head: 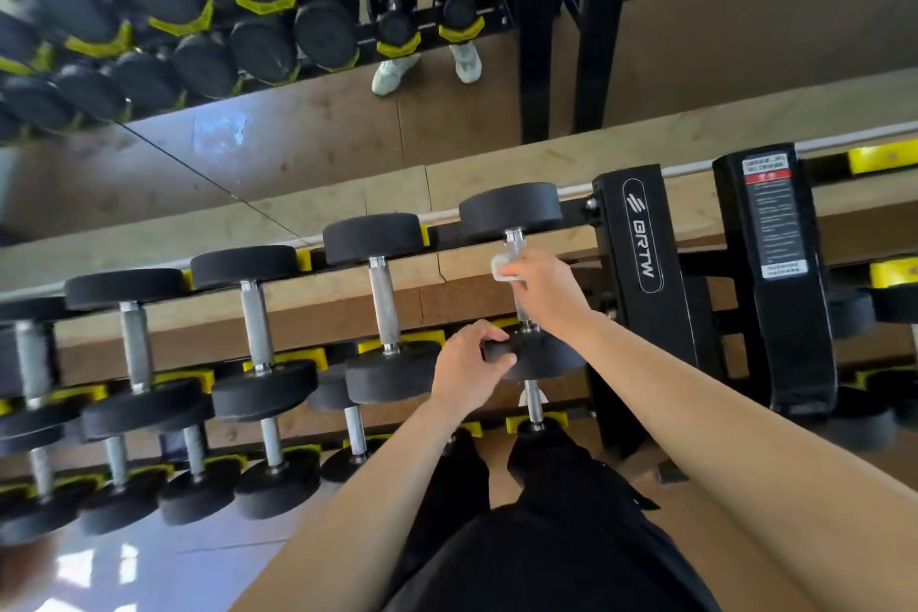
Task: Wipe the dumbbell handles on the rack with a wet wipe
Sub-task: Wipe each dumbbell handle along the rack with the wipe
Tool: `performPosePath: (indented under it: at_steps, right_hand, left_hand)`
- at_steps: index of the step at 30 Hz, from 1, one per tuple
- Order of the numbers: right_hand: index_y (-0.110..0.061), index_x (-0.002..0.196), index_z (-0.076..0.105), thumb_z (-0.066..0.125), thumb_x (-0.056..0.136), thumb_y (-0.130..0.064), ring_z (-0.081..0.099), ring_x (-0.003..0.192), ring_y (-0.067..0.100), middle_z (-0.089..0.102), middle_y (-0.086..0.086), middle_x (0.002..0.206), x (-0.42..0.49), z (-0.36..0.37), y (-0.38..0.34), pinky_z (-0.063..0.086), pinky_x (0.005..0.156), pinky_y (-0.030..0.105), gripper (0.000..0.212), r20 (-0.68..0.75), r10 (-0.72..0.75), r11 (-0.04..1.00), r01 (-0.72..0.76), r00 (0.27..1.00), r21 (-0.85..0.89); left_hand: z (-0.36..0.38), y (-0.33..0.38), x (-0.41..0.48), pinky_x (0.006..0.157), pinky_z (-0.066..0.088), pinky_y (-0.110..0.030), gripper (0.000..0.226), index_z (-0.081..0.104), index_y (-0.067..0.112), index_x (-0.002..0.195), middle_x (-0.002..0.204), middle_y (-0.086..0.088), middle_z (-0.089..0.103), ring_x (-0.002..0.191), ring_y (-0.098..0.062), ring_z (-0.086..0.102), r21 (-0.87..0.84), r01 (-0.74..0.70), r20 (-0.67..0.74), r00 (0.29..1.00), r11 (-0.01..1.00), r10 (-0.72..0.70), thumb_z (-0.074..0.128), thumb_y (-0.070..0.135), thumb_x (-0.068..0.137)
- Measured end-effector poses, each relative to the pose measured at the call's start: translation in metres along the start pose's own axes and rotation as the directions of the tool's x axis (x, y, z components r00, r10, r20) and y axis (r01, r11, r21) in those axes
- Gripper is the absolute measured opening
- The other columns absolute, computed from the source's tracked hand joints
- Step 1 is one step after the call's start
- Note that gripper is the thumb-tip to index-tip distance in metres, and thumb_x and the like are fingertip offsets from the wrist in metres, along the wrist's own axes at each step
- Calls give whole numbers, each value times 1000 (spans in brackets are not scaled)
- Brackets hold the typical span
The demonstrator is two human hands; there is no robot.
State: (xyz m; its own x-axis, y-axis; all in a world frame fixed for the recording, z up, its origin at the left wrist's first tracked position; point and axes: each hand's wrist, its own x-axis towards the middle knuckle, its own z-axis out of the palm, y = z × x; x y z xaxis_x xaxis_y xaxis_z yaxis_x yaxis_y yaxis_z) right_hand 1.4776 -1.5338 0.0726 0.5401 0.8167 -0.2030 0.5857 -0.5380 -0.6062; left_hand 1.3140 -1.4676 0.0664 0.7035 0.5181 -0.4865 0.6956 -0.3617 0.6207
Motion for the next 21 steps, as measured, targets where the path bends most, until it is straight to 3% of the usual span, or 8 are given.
performPosePath:
  at_steps: [3,6,9,12,14,17,21]
  right_hand:
    - [-12,118,72,60,95,-7,63,100,23,57,5,119,-10,9,9,51,88,30,27,142,36,994,-21,989,-109]
    - [-17,114,74,61,94,-9,61,97,20,55,-1,106,-24,4,24,45,81,24,25,188,98,992,-81,977,-97]
    - [-20,106,76,60,93,-9,60,94,22,55,-3,97,-26,-12,37,43,78,28,24,102,183,983,-184,978,-3]
    - [-17,118,72,59,95,-13,61,98,23,64,2,109,-13,-20,40,44,79,28,27,-55,369,914,-352,928,200]
    - [-17,122,69,58,95,-14,63,98,21,68,2,112,-5,-14,34,45,74,26,29,-59,427,872,-393,903,291]
    - [-19,91,68,56,97,-13,62,76,15,67,-1,86,-8,6,26,36,55,18,15,87,402,875,-410,912,258]
    - [-20,67,55,55,98,-14,53,60,10,54,-5,67,-21,-3,32,30,48,18,33,250,322,940,-340,913,32]
  left_hand:
    - [0,0,-2,91,52,-29,24,65,28,111,107,16,65,103,-7,61,4,-9,-15,1000,1000,9,73,31,88]
    - [0,-1,-2,92,54,-32,25,64,30,110,107,17,65,101,-6,61,-19,-3,-19,1000,1000,3,74,31,87]
    - [-1,0,-1,91,54,-32,23,62,35,106,104,19,64,100,-5,61,-33,-4,-8,1000,999,4,74,31,87]
    - [-1,0,-1,91,53,-30,23,63,33,107,104,17,65,100,-5,61,-49,-16,-2,1000,999,16,75,29,87]
    - [-2,1,-2,90,52,-28,24,64,29,110,105,15,65,101,-6,61,-43,-21,-5,1000,999,20,74,28,88]
    - [-6,2,2,90,52,-27,23,66,28,110,105,15,66,102,-7,61,-50,14,34,999,999,-12,72,27,88]
    - [-16,8,15,91,51,-26,18,68,27,109,106,13,67,104,-8,63,-67,29,74,997,997,-24,69,25,91]
